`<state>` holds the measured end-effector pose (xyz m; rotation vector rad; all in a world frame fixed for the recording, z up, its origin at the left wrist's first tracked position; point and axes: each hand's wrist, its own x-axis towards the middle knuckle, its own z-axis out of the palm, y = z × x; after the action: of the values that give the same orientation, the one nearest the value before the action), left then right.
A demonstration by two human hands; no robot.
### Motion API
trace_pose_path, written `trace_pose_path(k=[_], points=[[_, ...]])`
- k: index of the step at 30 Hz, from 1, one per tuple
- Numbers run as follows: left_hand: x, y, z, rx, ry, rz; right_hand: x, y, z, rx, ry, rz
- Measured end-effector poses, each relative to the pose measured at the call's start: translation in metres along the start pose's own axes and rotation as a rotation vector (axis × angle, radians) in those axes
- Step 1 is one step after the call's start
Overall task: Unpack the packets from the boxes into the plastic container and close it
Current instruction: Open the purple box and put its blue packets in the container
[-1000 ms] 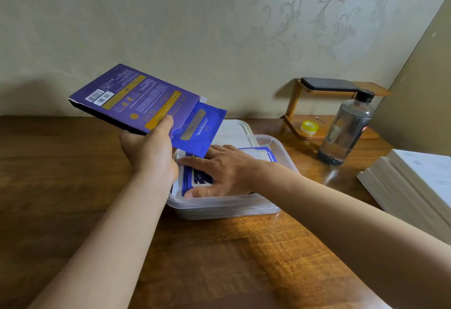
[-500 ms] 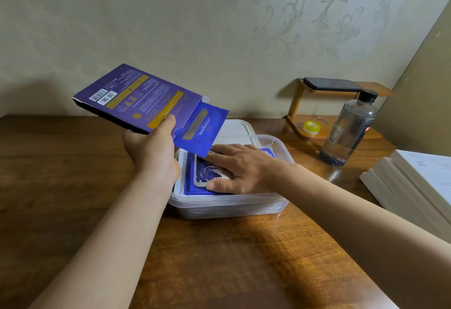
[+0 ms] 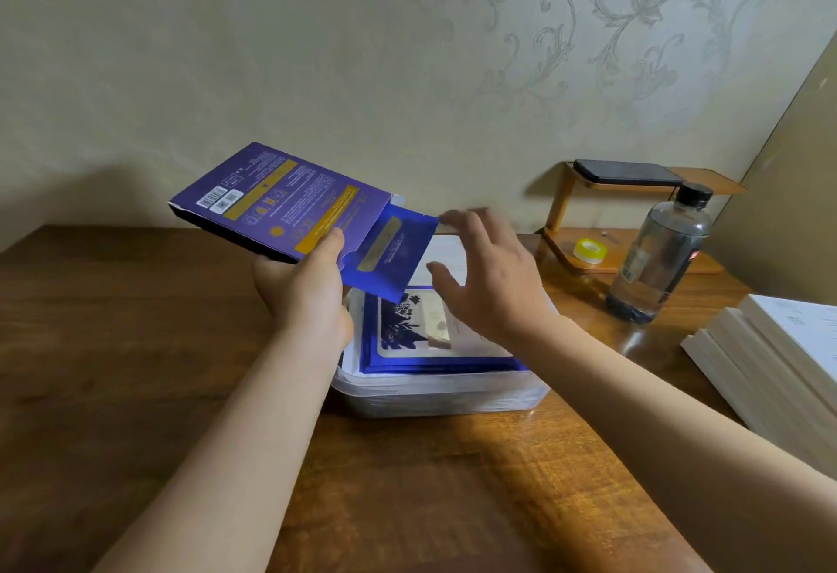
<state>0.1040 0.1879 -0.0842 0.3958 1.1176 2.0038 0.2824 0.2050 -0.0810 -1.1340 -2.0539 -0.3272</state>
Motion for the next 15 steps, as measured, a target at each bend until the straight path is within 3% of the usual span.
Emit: trace_pose_path(k=[4, 8, 15], points=[[0.000, 0.001, 0.002, 0.001, -0.013, 0.000, 0.016, -0.015, 0.013, -0.177, 0.197, -0.350], [0.001, 0.001, 0.002, -0.008, -0.018, -0.024, 0.024, -0.027, 0.023, -0.181, 0.218, -0.527], [0.010, 0.007, -0.001, -0.054, 0.021, -0.088, 0.013, -0.013, 0.001, -0.031, 0.160, -0.445]])
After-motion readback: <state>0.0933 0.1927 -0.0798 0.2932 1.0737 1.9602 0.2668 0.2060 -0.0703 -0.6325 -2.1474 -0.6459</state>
